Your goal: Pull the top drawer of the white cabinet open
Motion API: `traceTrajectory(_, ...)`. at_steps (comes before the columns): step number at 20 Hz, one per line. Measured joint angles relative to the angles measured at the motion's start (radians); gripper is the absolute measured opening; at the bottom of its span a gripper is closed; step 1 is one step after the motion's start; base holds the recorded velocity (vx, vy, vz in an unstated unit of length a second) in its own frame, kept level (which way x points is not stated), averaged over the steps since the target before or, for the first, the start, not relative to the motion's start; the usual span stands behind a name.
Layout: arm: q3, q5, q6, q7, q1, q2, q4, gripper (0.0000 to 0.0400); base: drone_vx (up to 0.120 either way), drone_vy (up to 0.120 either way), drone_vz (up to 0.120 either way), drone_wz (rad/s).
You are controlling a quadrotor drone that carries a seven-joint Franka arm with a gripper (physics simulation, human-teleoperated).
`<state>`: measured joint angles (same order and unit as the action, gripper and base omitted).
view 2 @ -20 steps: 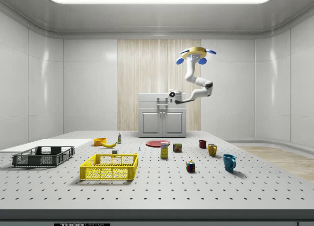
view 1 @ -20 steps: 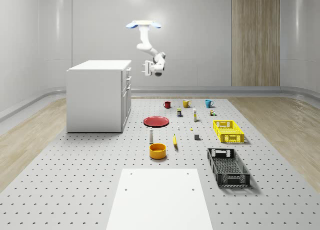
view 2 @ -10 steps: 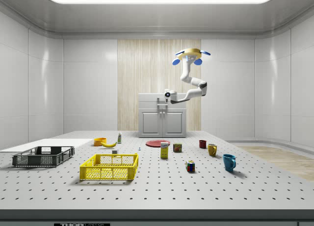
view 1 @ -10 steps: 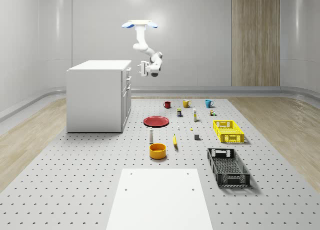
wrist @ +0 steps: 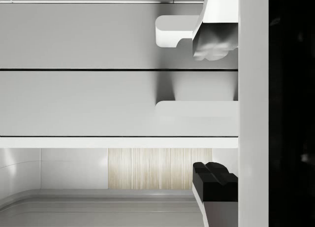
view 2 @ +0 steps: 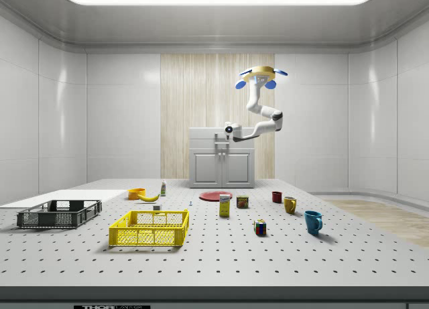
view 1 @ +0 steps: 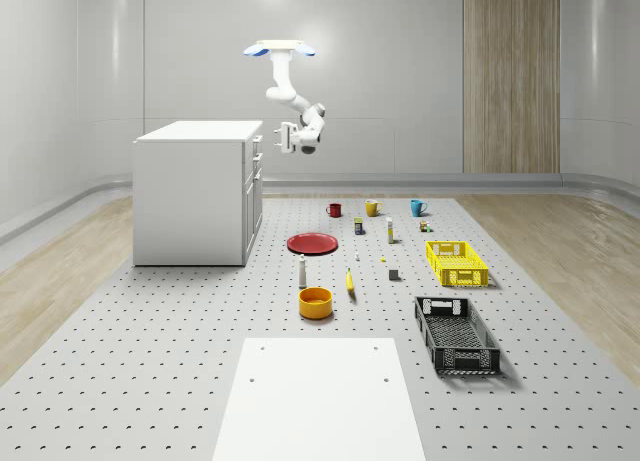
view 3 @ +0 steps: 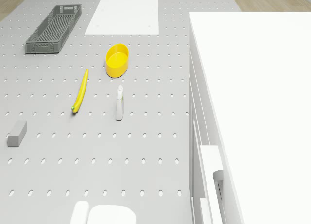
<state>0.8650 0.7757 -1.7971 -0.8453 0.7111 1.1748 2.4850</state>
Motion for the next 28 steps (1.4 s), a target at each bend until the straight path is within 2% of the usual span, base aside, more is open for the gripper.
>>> traceTrajectory(20, -0.101, 0.093, -0.131, 0.028, 0.035, -0.009, 0.079, 0.0305, 0.0, 0.0, 0.0, 0.0)
traceTrajectory(25, -0.111, 0.105, -0.143, 0.032, 0.038, -0.013, 0.085, 0.0305, 0.0, 0.0, 0.0, 0.0)
traceTrajectory(28, -0.101, 0.095, -0.129, 0.029, 0.032, -0.012, 0.079, 0.0305, 0.0, 0.0, 0.0, 0.0)
